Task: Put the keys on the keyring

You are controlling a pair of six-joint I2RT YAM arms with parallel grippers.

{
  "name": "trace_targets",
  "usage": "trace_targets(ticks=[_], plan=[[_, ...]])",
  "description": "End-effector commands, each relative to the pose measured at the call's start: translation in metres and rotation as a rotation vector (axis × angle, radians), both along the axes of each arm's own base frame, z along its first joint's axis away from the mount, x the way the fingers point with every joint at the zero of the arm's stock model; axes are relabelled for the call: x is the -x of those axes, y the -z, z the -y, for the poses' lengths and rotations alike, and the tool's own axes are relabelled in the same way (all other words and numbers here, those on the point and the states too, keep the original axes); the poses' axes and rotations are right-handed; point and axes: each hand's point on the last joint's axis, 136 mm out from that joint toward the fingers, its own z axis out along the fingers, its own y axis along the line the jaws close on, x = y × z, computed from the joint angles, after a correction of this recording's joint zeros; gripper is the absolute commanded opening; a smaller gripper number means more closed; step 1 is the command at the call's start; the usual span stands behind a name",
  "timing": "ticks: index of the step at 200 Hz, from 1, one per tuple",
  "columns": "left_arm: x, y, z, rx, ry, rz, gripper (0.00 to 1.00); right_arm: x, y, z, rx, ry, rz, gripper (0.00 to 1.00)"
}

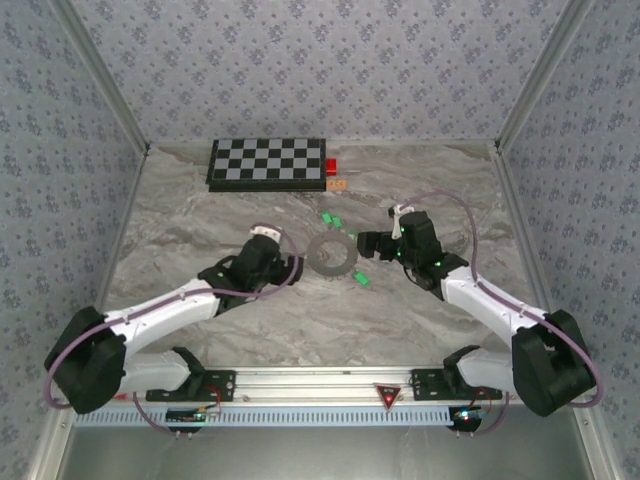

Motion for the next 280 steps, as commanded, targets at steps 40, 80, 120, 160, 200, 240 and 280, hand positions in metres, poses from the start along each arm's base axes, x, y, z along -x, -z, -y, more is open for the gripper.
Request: trace_targets(ticks=[40,80,120,160,200,240,280], plan=[[-0.002,0.009,0.072,-0.140,0.182,-0.002,0.57,0.016,0.003,0.055,-0.034,0.234,0.013,1.00],[-0.006,0.021,0.106,-0.159,0.250,-0.037,0.43,0.016,0.006,0.092,-0.131,0.368,0.028,0.99],[-0.005,0.035,0.129,-0.166,0.303,-0.077,0.40,0.016,0.002,0.093,-0.154,0.375,0.038,1.00],[-0.001,0.048,0.141,-0.212,0.337,-0.091,0.36,0.016,0.003,0.089,-0.167,0.361,0.024,1.00],[0.004,0.062,0.152,-0.259,0.373,-0.107,0.29,0.017,0.002,0.088,-0.171,0.359,0.028,0.99],[0.007,0.074,0.156,-0.341,0.387,-0.111,0.30,0.017,0.002,0.088,-0.175,0.359,0.025,1.00],[0.004,0.086,0.153,-0.384,0.372,-0.119,0.29,0.017,0.001,0.087,-0.179,0.353,0.026,1.00]])
